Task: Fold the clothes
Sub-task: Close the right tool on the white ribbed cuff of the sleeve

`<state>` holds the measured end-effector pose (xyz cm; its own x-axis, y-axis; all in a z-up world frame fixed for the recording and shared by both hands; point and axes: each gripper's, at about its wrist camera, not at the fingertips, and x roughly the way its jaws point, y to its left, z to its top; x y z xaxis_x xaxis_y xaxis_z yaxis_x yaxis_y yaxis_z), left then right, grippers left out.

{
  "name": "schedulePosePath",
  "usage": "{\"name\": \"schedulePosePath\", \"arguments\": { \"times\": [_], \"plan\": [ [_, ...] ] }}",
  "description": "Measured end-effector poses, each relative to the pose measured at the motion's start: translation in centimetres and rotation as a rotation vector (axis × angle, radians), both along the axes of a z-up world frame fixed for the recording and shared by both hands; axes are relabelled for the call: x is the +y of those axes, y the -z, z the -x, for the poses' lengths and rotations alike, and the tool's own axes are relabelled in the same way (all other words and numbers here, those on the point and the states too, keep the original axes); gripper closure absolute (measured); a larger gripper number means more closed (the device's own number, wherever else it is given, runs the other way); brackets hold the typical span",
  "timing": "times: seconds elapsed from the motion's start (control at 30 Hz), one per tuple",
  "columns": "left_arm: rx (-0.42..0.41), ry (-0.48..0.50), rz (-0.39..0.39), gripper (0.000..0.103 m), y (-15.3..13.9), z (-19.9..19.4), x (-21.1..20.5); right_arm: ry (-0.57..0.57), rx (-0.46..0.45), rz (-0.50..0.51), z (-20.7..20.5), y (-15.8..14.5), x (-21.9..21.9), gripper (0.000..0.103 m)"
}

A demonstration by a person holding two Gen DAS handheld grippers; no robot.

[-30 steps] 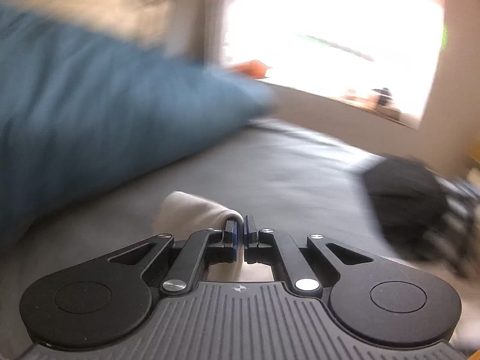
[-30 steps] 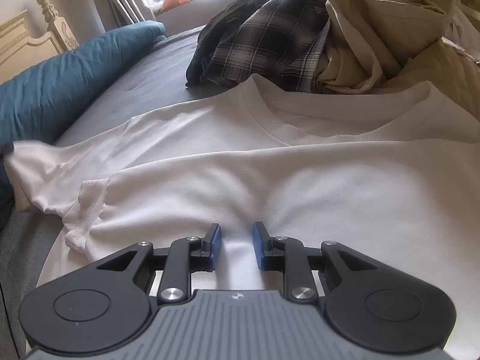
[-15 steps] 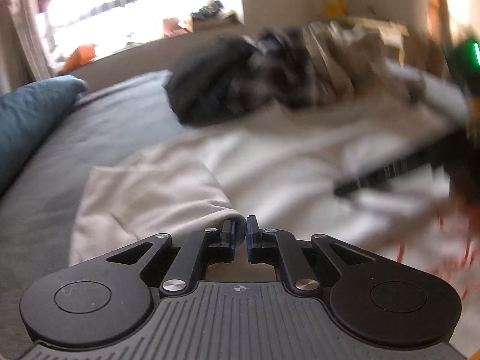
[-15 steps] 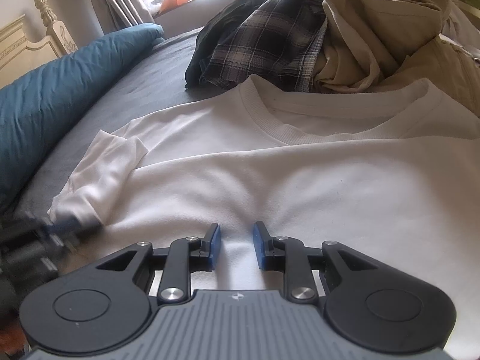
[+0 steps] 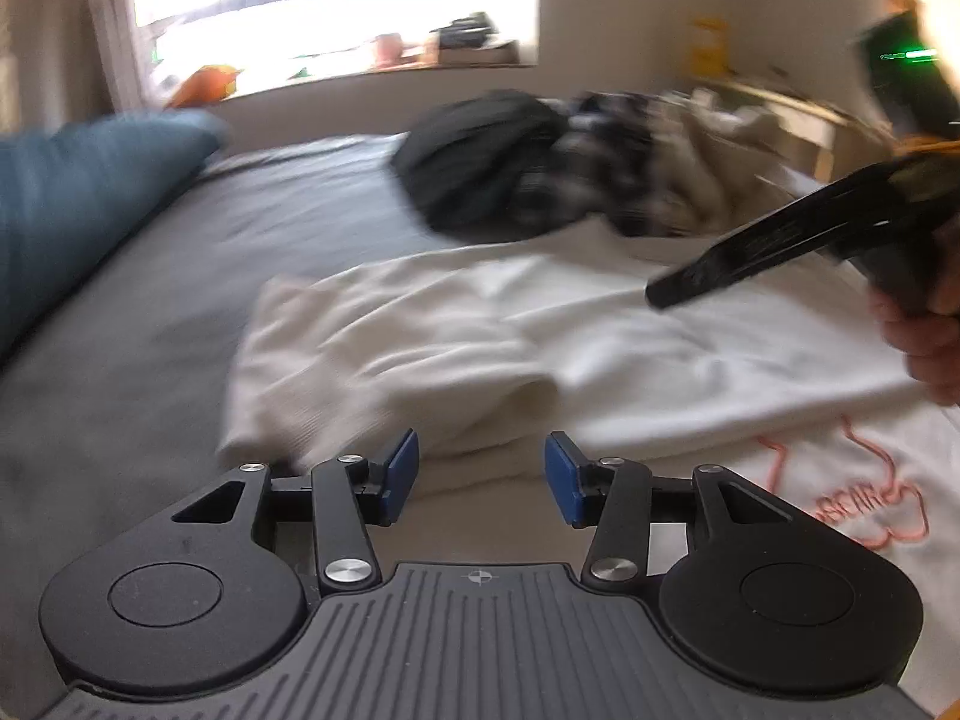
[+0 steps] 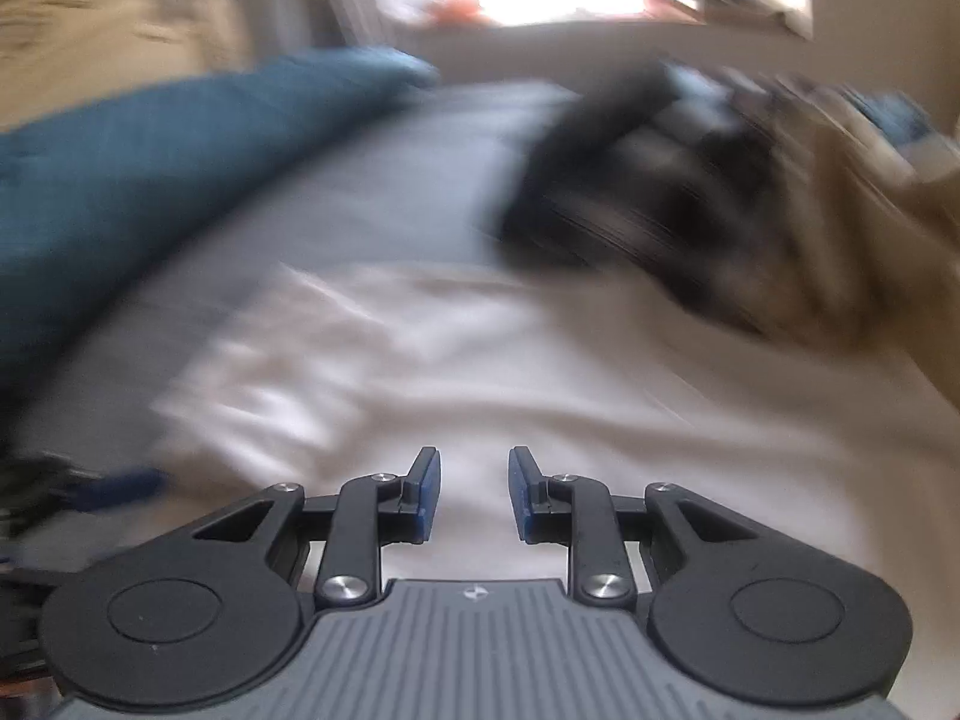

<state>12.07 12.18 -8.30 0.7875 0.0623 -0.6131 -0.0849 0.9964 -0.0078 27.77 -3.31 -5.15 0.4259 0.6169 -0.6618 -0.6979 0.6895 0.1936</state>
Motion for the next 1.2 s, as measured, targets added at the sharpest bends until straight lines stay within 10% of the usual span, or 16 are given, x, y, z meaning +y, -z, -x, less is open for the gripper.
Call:
{"name": "schedulePosePath", "arguments": {
  "times": [0.23,0.5,0.6,0.67,0.77,1.03,1.2],
  "plan": [
    [0.128,-0.353,0.117,0.057,1.4,0.3,5.9,-0.434,-0.251,0.106,6.0,-0.1,9.5,0.063],
    [0.153,-0.462,0.166,0.057,2.1,0.6,8.5,-0.666,-0.524,0.338,10.7,4.0,14.1,0.041],
    [0.149,-0.471,0.174,0.056,2.2,0.6,8.5,-0.664,-0.588,0.438,11.1,5.5,15.1,0.044],
    [0.146,-0.466,0.177,0.056,2.1,0.6,8.4,-0.645,-0.596,0.463,10.9,5.9,15.1,0.066],
    [0.137,-0.453,0.185,0.056,2.0,0.7,8.2,-0.555,-0.472,0.331,9.3,3.8,14.1,0.087],
    [0.104,-0.353,0.142,0.056,1.5,0.4,5.9,0.008,-0.028,-0.286,1.2,-3.1,1.9,0.091],
    [0.058,-0.248,0.065,0.056,1.2,-0.2,3.1,0.327,0.186,-0.600,-0.7,-1.7,-9.5,0.091]
  ]
}}
